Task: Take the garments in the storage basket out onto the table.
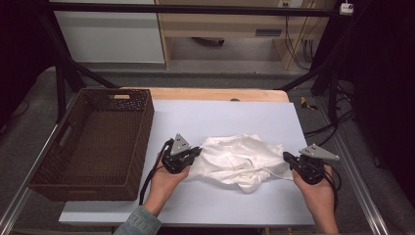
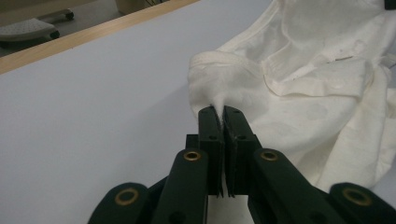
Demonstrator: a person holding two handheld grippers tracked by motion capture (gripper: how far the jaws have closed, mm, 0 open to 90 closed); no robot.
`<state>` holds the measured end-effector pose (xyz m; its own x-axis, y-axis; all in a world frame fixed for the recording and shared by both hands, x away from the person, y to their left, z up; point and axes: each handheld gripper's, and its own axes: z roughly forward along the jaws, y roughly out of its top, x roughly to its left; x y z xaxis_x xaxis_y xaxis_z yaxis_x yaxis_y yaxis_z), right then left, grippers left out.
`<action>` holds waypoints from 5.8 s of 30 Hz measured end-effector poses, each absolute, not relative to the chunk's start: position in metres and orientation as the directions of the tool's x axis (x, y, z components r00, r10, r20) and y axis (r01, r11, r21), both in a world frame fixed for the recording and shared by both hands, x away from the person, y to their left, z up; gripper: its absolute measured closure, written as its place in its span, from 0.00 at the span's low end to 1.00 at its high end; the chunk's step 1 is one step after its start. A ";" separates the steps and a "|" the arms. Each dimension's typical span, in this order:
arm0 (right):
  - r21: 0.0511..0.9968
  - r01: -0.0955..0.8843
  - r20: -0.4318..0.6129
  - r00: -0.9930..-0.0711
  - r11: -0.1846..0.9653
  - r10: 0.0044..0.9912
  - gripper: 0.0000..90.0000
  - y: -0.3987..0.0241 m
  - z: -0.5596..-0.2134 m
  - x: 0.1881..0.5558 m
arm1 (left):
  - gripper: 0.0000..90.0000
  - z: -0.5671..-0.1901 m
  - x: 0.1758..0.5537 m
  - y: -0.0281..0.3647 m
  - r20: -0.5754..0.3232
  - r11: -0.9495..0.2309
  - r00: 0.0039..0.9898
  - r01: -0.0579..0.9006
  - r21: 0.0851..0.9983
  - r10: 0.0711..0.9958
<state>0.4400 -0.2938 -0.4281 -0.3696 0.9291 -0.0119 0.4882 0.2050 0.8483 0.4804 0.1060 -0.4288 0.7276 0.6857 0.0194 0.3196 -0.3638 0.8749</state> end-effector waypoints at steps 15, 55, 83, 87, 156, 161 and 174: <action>0.803 0.566 0.056 -0.384 0.187 0.922 0.99 -0.309 -0.459 0.423 | 0.97 -0.431 0.474 0.097 0.028 -0.388 0.748 0.311 0.868 0.663; 0.868 0.401 -0.018 -0.564 0.294 0.825 0.67 -0.226 -0.451 0.444 | 0.97 -0.423 0.468 0.095 0.026 -0.378 0.761 0.292 0.879 0.649; 0.875 0.403 -0.028 -0.512 0.269 0.859 0.98 -0.238 -0.440 0.444 | 0.97 -0.416 0.472 0.101 0.019 -0.346 0.745 0.286 0.894 0.667; 0.891 0.385 -0.025 -0.491 0.243 0.871 0.98 -0.245 -0.425 0.447 | 0.97 -0.409 0.474 0.099 0.014 -0.320 0.742 0.273 0.907 0.671; 0.978 0.160 -0.075 -0.338 0.136 0.938 0.98 -0.256 -0.302 0.495 | 0.97 -0.299 0.540 0.072 0.117 -0.235 0.616 0.114 0.965 0.779; 0.980 0.129 -0.099 -0.349 0.152 0.932 0.98 -0.245 -0.284 0.498 | 0.97 -0.279 0.547 0.079 0.106 -0.211 0.595 0.110 0.971 0.797; 0.981 0.118 -0.105 -0.347 0.154 0.932 0.98 -0.234 -0.276 0.504 | 0.97 -0.274 0.553 0.080 0.124 -0.228 0.576 0.112 0.967 0.808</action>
<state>0.5043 -0.2336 -0.2756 -0.3467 0.9321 -0.1048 0.1182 0.1543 0.9809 0.5534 0.0800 -0.2737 0.5764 0.8078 0.1236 0.1119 -0.2278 0.9673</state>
